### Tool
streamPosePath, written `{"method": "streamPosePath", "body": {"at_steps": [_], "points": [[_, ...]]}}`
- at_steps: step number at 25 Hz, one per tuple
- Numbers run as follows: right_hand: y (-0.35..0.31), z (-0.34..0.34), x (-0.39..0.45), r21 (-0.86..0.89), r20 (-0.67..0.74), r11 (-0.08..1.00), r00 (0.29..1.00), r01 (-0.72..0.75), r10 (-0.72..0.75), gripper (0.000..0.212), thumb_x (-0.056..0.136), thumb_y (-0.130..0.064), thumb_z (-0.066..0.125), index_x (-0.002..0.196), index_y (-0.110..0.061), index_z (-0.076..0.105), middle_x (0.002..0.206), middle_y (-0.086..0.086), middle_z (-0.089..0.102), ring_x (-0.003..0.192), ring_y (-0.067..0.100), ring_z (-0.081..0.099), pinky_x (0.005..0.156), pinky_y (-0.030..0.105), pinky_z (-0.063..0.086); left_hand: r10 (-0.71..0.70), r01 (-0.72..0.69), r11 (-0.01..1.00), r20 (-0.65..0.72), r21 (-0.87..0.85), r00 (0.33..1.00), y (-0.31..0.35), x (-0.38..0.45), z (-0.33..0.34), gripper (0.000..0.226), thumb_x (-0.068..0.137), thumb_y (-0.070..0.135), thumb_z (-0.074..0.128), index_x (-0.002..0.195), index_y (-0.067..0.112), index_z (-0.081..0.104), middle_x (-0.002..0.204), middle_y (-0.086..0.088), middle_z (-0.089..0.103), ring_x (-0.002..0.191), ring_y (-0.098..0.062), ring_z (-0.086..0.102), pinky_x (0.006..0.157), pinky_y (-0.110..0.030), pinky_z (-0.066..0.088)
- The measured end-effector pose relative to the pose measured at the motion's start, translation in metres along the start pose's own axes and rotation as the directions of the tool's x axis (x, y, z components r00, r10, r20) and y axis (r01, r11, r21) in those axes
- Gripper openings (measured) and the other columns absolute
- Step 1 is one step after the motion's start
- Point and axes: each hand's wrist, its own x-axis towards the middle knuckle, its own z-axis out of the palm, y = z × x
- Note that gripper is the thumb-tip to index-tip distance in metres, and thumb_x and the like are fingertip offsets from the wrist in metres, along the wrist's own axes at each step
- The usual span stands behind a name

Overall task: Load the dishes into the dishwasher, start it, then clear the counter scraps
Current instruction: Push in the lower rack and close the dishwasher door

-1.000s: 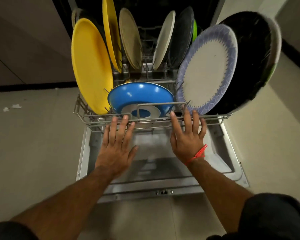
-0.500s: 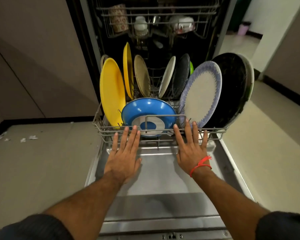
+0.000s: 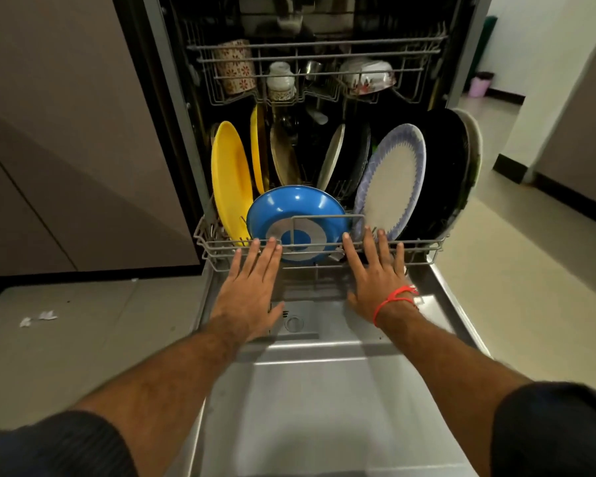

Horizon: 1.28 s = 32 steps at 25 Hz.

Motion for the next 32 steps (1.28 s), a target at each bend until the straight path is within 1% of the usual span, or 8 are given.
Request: {"method": "streamPosePath", "body": {"at_steps": [3, 9, 12, 15, 19, 23, 28, 32], "points": [[0.003, 0.007, 0.022, 0.007, -0.008, 1.0, 1.0, 0.009, -0.009, 0.107, 0.09, -0.044, 0.054, 0.146, -0.03, -0.036, 0.16, 0.016, -0.026, 0.147, 0.037, -0.024, 0.119, 0.059, -0.007, 0.026, -0.026, 1.0, -0.006, -0.017, 1.0, -0.01, 0.021, 0.005, 0.103, 0.096, 0.067, 0.037, 0.156, 0.008, -0.023, 0.164, -0.01, -0.029, 0.154, -0.032, -0.02, 0.126, -0.054, 0.001], [0.012, 0.012, 0.077, -0.044, 0.057, 0.998, 0.998, 0.034, -0.031, 0.113, 0.088, -0.048, 0.059, 0.145, -0.03, -0.037, 0.16, 0.017, -0.025, 0.147, 0.038, -0.022, 0.119, 0.051, -0.011, 0.037, -0.037, 0.999, 0.003, 0.002, 0.999, -0.027, 0.074, 0.017, 0.1, 0.097, 0.064, 0.038, 0.157, 0.01, -0.021, 0.167, -0.009, -0.023, 0.155, -0.03, -0.014, 0.126, -0.052, -0.002], [0.016, 0.014, 0.106, -0.053, 0.094, 0.997, 0.994, 0.053, -0.048, 0.114, 0.087, -0.05, 0.061, 0.148, -0.029, -0.033, 0.16, 0.017, -0.024, 0.148, 0.039, -0.02, 0.12, 0.051, -0.008, 0.043, -0.043, 0.999, -0.01, -0.023, 0.999, -0.036, 0.098, 0.02, 0.094, 0.1, 0.05, 0.046, 0.159, 0.01, -0.015, 0.169, -0.009, -0.017, 0.156, -0.031, -0.009, 0.127, -0.051, 0.002], [0.017, 0.018, 0.125, -0.064, 0.115, 0.997, 0.993, 0.047, -0.039, 0.113, 0.086, -0.046, 0.062, 0.149, -0.029, -0.031, 0.161, 0.018, -0.022, 0.148, 0.039, -0.019, 0.12, 0.051, -0.007, 0.055, -0.054, 0.996, 0.003, -0.066, 0.999, -0.044, 0.115, 0.022, 0.088, 0.1, 0.031, 0.049, 0.16, 0.011, -0.013, 0.169, -0.008, -0.015, 0.156, -0.031, -0.008, 0.127, -0.05, 0.002], [0.017, 0.028, 0.146, -0.065, 0.125, 0.997, 0.991, 0.046, -0.038, 0.111, 0.087, -0.043, 0.061, 0.15, -0.028, -0.029, 0.161, 0.019, -0.021, 0.148, 0.04, -0.019, 0.122, 0.051, -0.006, 0.038, -0.035, 0.99, 0.018, -0.138, 0.999, -0.048, 0.134, 0.035, 0.094, 0.095, 0.022, 0.054, 0.16, 0.012, -0.013, 0.169, -0.007, -0.017, 0.156, -0.03, -0.011, 0.127, -0.049, 0.001], [0.023, 0.022, 0.17, -0.066, 0.22, 0.997, 0.975, 0.05, -0.035, 0.115, 0.085, -0.039, 0.067, 0.151, -0.03, -0.026, 0.161, 0.018, -0.02, 0.149, 0.038, -0.017, 0.121, 0.051, -0.005, 0.029, -0.016, 0.981, 0.062, -0.195, 0.998, -0.049, 0.159, 0.034, 0.095, 0.094, 0.018, 0.057, 0.161, 0.012, -0.01, 0.169, -0.007, -0.014, 0.156, -0.031, -0.009, 0.127, -0.047, 0.0], [0.021, 0.027, 0.185, -0.054, 0.207, 0.998, 0.978, 0.025, -0.013, 0.113, 0.086, -0.034, 0.066, 0.15, -0.031, -0.027, 0.161, 0.018, -0.021, 0.149, 0.039, -0.017, 0.121, 0.052, -0.004, 0.045, -0.021, 0.968, 0.092, -0.25, 0.995, -0.058, 0.174, 0.033, 0.098, 0.091, 0.016, 0.06, 0.162, 0.014, -0.008, 0.17, -0.005, -0.013, 0.156, -0.029, -0.009, 0.126, -0.046, 0.002], [0.019, 0.017, 0.2, -0.061, 0.275, 0.998, 0.961, -0.005, 0.022, 0.111, 0.087, -0.034, 0.066, 0.151, -0.033, -0.024, 0.162, 0.014, -0.021, 0.15, 0.037, -0.015, 0.121, 0.057, 0.0, 0.044, -0.014, 0.966, 0.111, -0.258, 0.993, -0.066, 0.186, 0.026, 0.095, 0.095, 0.019, 0.061, 0.162, 0.016, -0.007, 0.17, -0.004, -0.012, 0.156, -0.028, -0.008, 0.125, -0.046, 0.003]]}}
